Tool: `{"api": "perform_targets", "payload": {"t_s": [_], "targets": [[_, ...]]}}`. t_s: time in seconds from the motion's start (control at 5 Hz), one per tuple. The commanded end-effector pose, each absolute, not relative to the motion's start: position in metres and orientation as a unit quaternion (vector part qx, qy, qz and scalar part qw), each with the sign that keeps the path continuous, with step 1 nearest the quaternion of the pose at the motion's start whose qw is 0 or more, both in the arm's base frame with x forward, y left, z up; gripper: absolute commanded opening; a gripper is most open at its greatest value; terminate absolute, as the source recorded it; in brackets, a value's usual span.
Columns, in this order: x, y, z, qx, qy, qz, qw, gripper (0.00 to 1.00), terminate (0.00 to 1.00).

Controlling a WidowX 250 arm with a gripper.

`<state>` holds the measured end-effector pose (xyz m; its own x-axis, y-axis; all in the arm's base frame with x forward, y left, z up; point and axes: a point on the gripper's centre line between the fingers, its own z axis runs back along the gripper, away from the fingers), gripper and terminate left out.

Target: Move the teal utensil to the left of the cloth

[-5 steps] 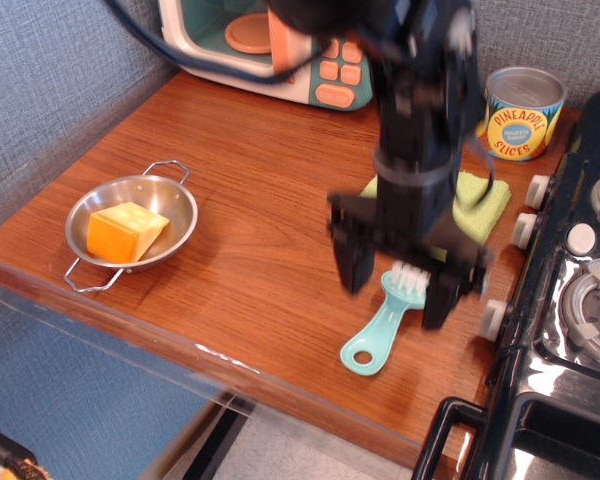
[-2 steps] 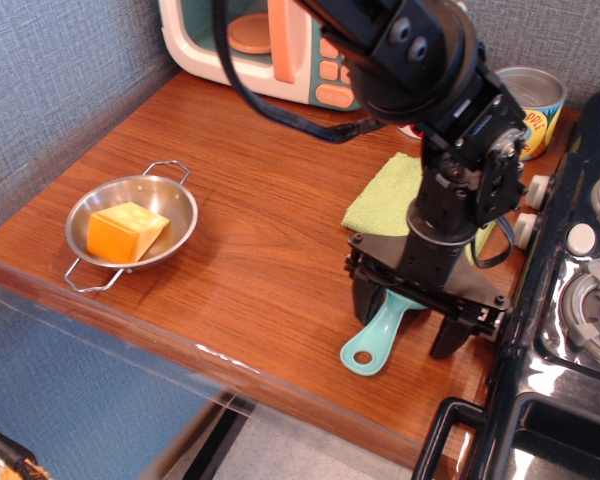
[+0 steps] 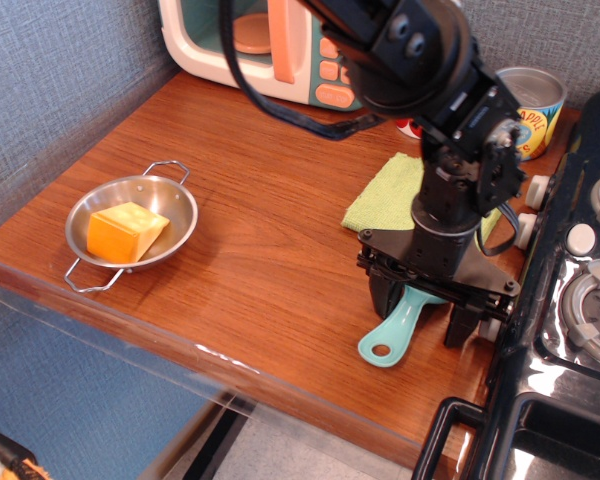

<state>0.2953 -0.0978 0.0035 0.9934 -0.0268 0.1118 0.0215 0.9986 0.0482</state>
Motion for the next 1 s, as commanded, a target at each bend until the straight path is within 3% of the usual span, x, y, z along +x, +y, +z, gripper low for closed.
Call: {"api": "perform_targets", "payload": {"t_s": [0.0,0.2,0.4,0.6,0.8], "targets": [[0.294,-0.086,-0.005,0.014,-0.029,-0.022,0.999,0.00,0.00],[0.294,-0.090,0.004,0.002,-0.030,-0.044,0.999,0.00,0.00],[0.297,-0.102,0.054,-0.016,-0.065,-0.114,0.991,0.00,0.00],[0.315,-0.070,0.104,-0.024,-0.108,-0.104,0.988,0.00,0.00],[0.334,-0.017,0.120,-0.026,-0.103,-0.052,0.993,0.00,0.00]]}}
